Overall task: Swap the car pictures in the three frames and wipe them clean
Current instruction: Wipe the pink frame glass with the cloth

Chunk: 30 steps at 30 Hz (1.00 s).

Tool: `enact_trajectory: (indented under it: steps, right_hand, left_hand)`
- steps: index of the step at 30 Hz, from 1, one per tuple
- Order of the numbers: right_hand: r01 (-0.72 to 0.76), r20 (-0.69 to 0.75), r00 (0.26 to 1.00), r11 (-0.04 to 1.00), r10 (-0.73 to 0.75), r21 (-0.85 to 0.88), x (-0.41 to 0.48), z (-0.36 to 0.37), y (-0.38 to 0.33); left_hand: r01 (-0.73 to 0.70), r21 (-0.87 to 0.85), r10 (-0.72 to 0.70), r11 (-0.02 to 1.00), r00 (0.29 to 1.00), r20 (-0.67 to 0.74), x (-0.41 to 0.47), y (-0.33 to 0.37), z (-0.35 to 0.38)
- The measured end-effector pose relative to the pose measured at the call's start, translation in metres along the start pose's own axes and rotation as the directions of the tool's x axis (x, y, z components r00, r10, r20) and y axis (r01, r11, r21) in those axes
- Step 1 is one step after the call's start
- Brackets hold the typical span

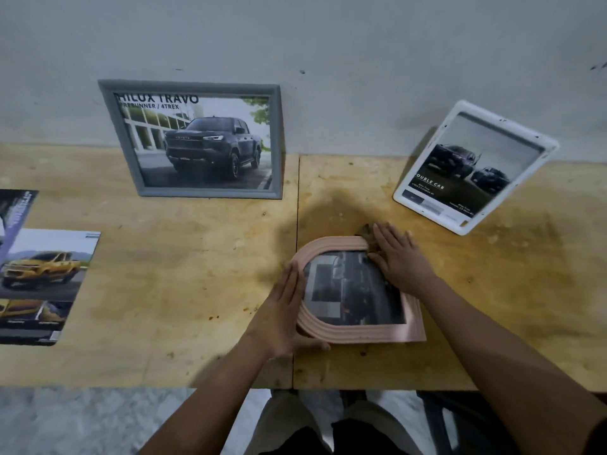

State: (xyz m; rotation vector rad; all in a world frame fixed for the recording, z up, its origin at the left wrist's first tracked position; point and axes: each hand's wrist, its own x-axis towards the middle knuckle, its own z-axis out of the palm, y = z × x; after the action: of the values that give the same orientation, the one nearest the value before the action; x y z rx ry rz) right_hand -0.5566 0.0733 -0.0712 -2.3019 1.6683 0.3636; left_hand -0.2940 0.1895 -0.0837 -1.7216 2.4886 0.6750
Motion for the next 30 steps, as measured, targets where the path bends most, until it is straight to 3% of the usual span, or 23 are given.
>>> enact_trajectory:
  steps: [4, 13, 30]
  right_hand:
    - [-0.124, -0.007, 0.992, 0.992, 0.124, 0.03, -0.005, 0.004, -0.01]
    - [-0.307, 0.002, 0.95, 0.937, 0.311, 0.169, -0.029, 0.009, -0.024]
    - [-0.359, -0.166, 0.882, 0.858, 0.44, 0.369, -0.121, 0.041, -0.054]
  left_hand:
    - [0.041, 0.03, -0.042, 0.999, 0.997, 0.061, 0.0, 0.003, -0.004]
    - [0.004, -0.044, -0.005, 0.999, 1.0, -0.029, -0.001, -0.003, 0.001]
    - [0.009, -0.128, -0.015, 0.992, 0.999, -0.045, -0.004, -0.002, 0.003]
